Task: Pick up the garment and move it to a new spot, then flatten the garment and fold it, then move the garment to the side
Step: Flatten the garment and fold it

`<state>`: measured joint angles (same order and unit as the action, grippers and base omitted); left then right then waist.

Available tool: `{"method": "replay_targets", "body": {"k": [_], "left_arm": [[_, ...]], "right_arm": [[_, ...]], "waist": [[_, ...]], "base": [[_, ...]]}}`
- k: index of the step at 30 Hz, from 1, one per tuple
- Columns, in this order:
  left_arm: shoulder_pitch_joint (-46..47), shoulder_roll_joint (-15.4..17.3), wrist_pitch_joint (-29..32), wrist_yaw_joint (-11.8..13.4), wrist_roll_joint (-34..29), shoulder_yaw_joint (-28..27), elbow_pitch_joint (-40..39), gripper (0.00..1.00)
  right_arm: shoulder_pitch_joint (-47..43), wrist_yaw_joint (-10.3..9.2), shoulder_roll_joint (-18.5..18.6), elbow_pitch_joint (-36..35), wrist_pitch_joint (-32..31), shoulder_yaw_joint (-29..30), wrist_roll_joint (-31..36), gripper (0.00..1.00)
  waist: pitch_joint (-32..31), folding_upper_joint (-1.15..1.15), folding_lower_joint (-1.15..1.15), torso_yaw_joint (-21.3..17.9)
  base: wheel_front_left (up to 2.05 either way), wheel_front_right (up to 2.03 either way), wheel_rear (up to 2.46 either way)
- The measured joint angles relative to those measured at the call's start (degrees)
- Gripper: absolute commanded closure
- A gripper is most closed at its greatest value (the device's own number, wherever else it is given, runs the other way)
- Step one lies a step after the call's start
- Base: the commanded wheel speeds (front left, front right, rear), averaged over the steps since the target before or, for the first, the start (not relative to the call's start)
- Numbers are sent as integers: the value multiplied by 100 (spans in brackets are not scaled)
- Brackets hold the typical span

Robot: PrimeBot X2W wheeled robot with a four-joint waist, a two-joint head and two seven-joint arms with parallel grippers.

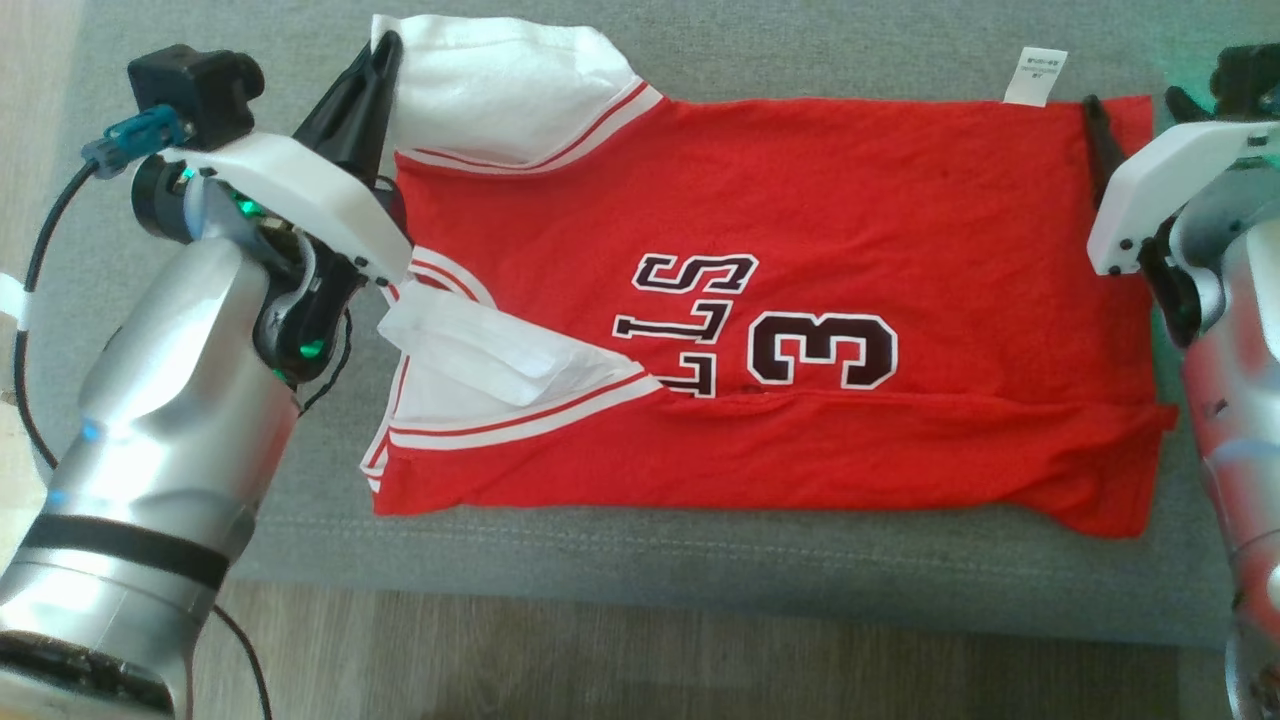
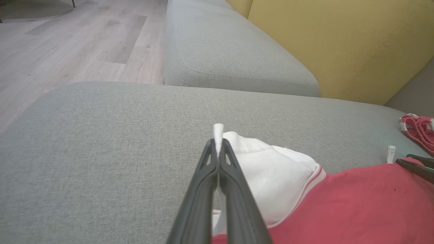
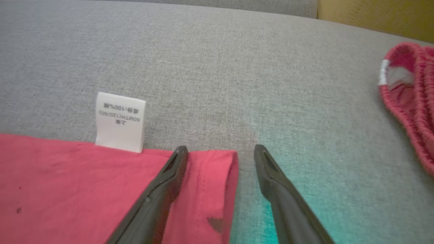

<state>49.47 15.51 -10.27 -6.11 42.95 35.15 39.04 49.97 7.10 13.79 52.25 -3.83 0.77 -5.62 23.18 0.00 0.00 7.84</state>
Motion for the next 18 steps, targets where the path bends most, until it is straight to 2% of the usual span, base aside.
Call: {"method": "replay_targets", "body": {"k": [6,7,8,14,18], "left_arm": [[4,3,0,7,0,25,-14,100],[4,3,0,7,0,31,-13,100],[5,7,0,8,0,36,-13,100],[10,48,-5,14,-1,96,19,100],[8,45,-87,57,0,93,57,100]], "right_arm": [[237,1,52,316,20,-35,-55,0],[272,0,53,361,7,-71,-94,73],[299,0,54,393,2,-105,-131,100],[356,20,55,523,68,-368,-299,100],[334,24,103,571,399,-509,-319,100]], "waist": [[59,0,0,-24],[61,0,0,-25],[63,0,0,-29],[25,0,0,-63],[-59,0,0,-86]], "base": [[0,0,0],[0,0,0],[0,0,0],[0,0,0],[0,0,0]]}}
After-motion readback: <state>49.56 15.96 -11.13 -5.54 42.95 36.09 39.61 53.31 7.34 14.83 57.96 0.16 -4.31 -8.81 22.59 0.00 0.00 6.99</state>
